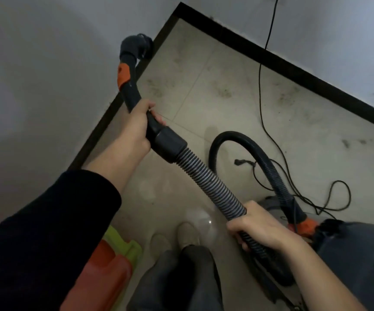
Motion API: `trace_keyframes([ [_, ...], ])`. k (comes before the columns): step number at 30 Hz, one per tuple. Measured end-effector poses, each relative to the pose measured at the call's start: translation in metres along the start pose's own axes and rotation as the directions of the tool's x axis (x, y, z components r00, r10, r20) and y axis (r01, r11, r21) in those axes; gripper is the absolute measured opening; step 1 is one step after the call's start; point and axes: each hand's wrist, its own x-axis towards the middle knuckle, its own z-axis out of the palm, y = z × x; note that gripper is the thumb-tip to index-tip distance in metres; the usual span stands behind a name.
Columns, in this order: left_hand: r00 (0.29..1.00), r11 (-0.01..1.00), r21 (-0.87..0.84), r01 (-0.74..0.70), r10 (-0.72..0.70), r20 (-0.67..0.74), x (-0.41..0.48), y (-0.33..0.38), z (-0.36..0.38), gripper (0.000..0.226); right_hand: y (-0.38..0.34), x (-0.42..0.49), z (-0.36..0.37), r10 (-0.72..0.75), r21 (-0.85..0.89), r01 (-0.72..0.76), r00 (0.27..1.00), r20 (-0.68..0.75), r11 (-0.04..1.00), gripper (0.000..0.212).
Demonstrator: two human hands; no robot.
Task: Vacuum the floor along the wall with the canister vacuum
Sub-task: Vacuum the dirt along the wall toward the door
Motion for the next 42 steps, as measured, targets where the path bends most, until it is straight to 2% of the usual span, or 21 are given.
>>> trace_keyframes([
  [4,0.991,0.99,-0.055,0.127,-0.13,-0.04,-0.005,-0.059,-0.02,0.014,0.047,-0.025,0.033,0.203,0.269,-0.217,0.976,0.078,0.938,0.008],
  [6,0.982,0.984,-0.02,0.179,-0.179,-0.056,-0.009,-0.097,-0.031,0.016,0.076,-0.037,0.042,0.319,0.303,-0.348,0.937,0.142,0.887,0.009],
  [9,0.963,0.967,-0.013,0.254,-0.254,-0.088,-0.024,-0.15,-0.049,0.013,0.112,-0.053,0.051,0.459,0.26,-0.512,0.856,0.239,0.819,0.009],
  [11,0.944,0.952,-0.058,0.301,-0.306,-0.121,-0.032,-0.171,-0.058,0.013,0.126,-0.054,0.047,0.509,0.162,-0.544,0.834,0.212,0.823,0.016],
  [13,0.936,0.946,-0.118,0.302,-0.318,-0.151,-0.033,-0.183,-0.062,0.012,0.132,-0.041,0.035,0.505,0.045,-0.514,0.853,0.131,0.857,0.029],
  [16,0.941,0.964,-0.135,0.228,-0.254,-0.224,-0.02,-0.197,-0.058,0.015,0.125,0.003,0.018,0.376,-0.112,-0.39,0.918,-0.128,0.914,0.045],
  [18,0.939,0.977,-0.111,0.181,-0.205,-0.276,-0.007,-0.208,-0.052,0.021,0.103,0.041,0.016,0.155,-0.202,-0.216,0.947,-0.28,0.955,0.066],
  [19,0.938,0.978,-0.127,0.165,-0.196,-0.285,0.001,-0.213,-0.049,0.023,0.088,0.061,0.018,0.022,-0.256,-0.102,0.955,-0.296,0.961,0.075],
  [20,0.938,0.976,-0.152,0.155,-0.194,-0.286,0.011,-0.218,-0.047,0.026,0.072,0.082,0.023,-0.1,-0.352,-0.003,0.957,-0.274,0.936,0.083],
  [22,0.937,0.969,-0.196,0.152,-0.205,-0.283,0.035,-0.231,-0.044,0.03,0.048,0.129,0.036,-0.299,-0.612,0.129,0.936,-0.185,0.78,0.087],
  [24,0.936,0.959,-0.249,0.134,-0.205,-0.286,0.061,-0.246,-0.046,0.035,0.044,0.18,0.051,-0.477,-0.789,0.205,0.87,-0.124,0.58,0.069],
  [26,0.935,0.94,-0.309,0.142,-0.23,-0.27,0.072,-0.247,-0.048,0.036,0.042,0.206,0.053,-0.546,-0.825,0.23,0.831,-0.109,0.516,0.051],
  [31,0.958,0.863,-0.477,0.165,-0.255,-0.13,0.133,-0.237,-0.084,0.022,0.038,0.263,0.035,-0.518,-0.734,0.3,0.851,-0.082,0.609,0.043],
  [33,0.968,0.855,-0.486,0.182,-0.241,-0.062,0.155,-0.235,-0.097,0.025,0.033,0.277,0.024,-0.473,-0.731,0.291,0.88,-0.05,0.618,0.04],
  [34,0.971,0.86,-0.473,0.191,-0.235,-0.035,0.163,-0.237,-0.1,0.03,0.029,0.284,0.021,-0.445,-0.776,0.251,0.895,-0.042,0.579,0.036],
  [36,0.978,0.873,-0.45,0.187,-0.207,0.005,0.175,-0.244,-0.101,0.037,0.023,0.3,0.022,-0.459,-0.909,0.145,0.886,-0.056,0.391,0.031],
  [38,0.987,0.889,-0.431,0.155,-0.158,0.029,0.184,-0.251,-0.099,0.035,0.019,0.317,0.036,-0.566,-0.963,0.093,0.821,-0.071,0.255,0.027],
  [40,0.991,0.897,-0.422,0.131,-0.119,0.057,0.193,-0.251,-0.099,0.037,0.017,0.333,0.053,-0.661,-0.969,0.108,0.747,-0.068,0.221,0.024],
  [42,0.994,0.903,-0.416,0.108,-0.089,0.064,0.204,-0.247,-0.103,0.041,0.013,0.349,0.061,-0.699,-0.968,0.119,0.712,-0.07,0.219,0.024],
])
